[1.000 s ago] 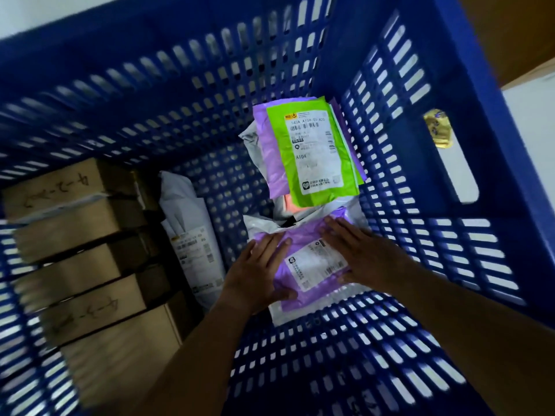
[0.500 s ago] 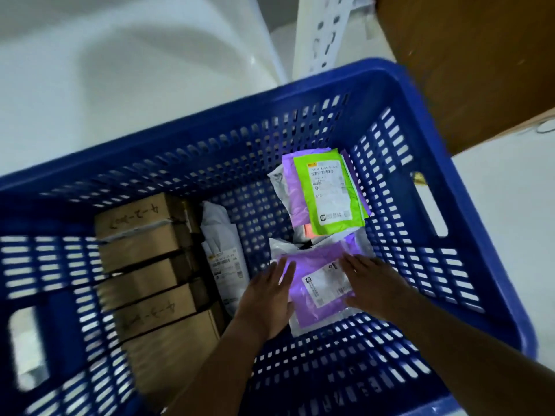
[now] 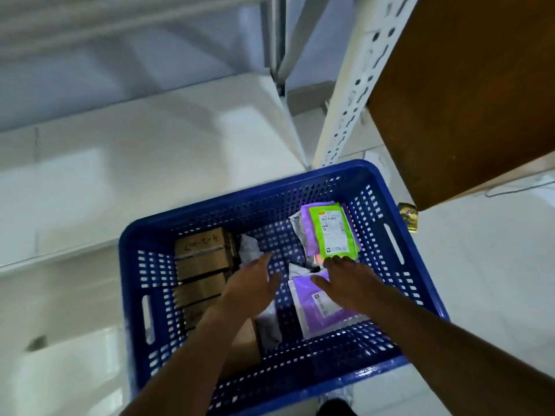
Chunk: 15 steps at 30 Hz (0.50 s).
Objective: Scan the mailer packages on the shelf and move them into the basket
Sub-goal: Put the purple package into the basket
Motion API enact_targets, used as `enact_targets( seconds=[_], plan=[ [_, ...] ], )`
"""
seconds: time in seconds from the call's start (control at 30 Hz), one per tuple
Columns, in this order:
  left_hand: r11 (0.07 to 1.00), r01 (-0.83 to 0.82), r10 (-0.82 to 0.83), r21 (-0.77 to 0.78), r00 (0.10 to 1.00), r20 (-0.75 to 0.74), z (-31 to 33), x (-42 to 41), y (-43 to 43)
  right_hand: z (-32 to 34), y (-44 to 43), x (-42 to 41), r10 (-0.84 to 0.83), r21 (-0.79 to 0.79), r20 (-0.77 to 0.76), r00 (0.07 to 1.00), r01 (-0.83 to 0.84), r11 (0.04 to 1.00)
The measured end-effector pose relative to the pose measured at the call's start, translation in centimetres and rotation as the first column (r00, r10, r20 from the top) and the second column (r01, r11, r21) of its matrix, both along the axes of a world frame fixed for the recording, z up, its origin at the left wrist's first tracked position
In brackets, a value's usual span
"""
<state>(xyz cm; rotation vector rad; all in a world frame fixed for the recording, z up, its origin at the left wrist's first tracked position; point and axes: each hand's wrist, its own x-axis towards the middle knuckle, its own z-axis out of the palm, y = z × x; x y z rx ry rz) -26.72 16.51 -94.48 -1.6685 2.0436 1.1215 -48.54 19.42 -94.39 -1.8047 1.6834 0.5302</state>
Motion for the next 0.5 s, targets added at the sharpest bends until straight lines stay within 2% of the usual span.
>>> enact_targets(
  seconds=[0.27, 0.5],
  plan=[
    [0.990, -0.139, 0.137, -0.038, 0.988, -0.066, 13.5, 3.6, -2.0, 12.8, -2.9, 3.6, -0.066, 0.002, 0.105, 0.992, 0.066, 0.998],
    [0.959, -0.283, 0.271, -0.027, 0.938, -0.218, 26.4, 5.2, -2.5, 23.7, -3.4, 5.8, -0.186, 0.005, 0.223, 0.957, 0.190, 0.982]
  ],
)
